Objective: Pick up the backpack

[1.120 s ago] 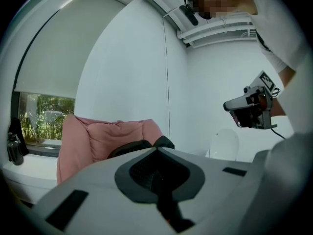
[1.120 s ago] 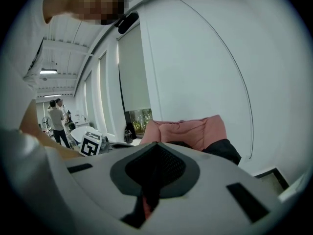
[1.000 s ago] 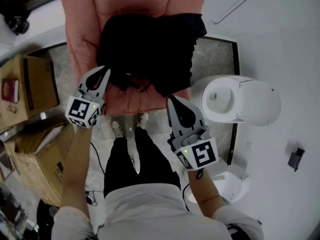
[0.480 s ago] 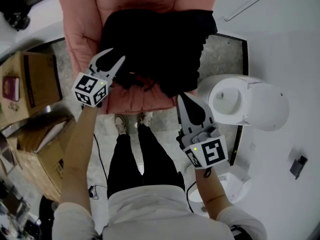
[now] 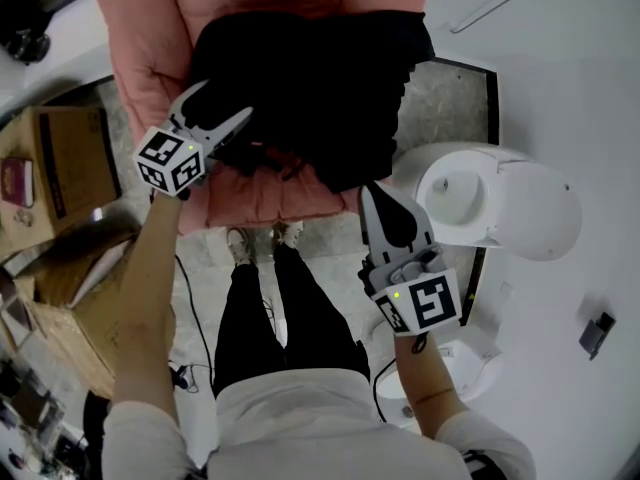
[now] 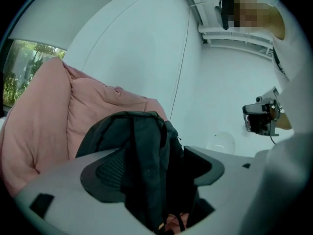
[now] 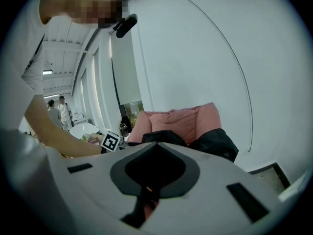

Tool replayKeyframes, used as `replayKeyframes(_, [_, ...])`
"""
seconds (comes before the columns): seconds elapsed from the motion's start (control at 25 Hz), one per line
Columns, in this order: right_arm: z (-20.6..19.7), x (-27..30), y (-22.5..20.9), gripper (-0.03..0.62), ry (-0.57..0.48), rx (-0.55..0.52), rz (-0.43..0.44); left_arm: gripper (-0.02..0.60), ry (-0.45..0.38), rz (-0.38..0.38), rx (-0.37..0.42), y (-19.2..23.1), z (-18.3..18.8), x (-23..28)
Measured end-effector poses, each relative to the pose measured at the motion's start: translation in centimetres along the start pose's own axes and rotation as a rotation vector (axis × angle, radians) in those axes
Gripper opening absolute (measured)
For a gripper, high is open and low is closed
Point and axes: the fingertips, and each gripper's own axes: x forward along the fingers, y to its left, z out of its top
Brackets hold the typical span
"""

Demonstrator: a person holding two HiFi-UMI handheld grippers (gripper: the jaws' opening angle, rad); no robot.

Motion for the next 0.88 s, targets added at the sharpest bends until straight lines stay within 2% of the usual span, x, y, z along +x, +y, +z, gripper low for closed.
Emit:
replayKeyframes(0.32, [-0.5, 0.4, -0.9, 0.021, 0.015, 0.018, 0.007, 0.365, -0.057, -0.155, -0.044, -1.6, 2.1, 0.4])
replayKeyframes(0.48, [-0.8, 0.4, -1.2, 0.021, 0.021, 0.022, 0.008, 0.365, -0.044, -0.215, -0.058, -1.8, 2.4, 2.0])
replayKeyframes(0.56, [-0.7, 0.4, -1.2, 0.021, 0.02, 0.023, 0.009, 0.365, -0.038, -0.247, -0.097, -1.7, 2.3, 2.6])
replayKeyframes(0.68, [-0.9, 0.3, -1.4, 0.021, 0.024, 0.026, 0.009, 0.365, -0.087, -0.299, -0.166, -2.4, 3.8, 2.8])
replayKeyframes(0.76, [-1.1, 0.4, -1.6, 0.021, 0.029, 0.028, 0.005, 0.365, -0.08, -0.291, -0.15, -2.5, 3.9, 3.3])
replayKeyframes(0.88, [-1.2, 0.5, -1.7, 0.021, 0.029, 0.032, 0.001, 0.365, -0.019, -0.216, -0.113, -0.8, 2.1, 3.9])
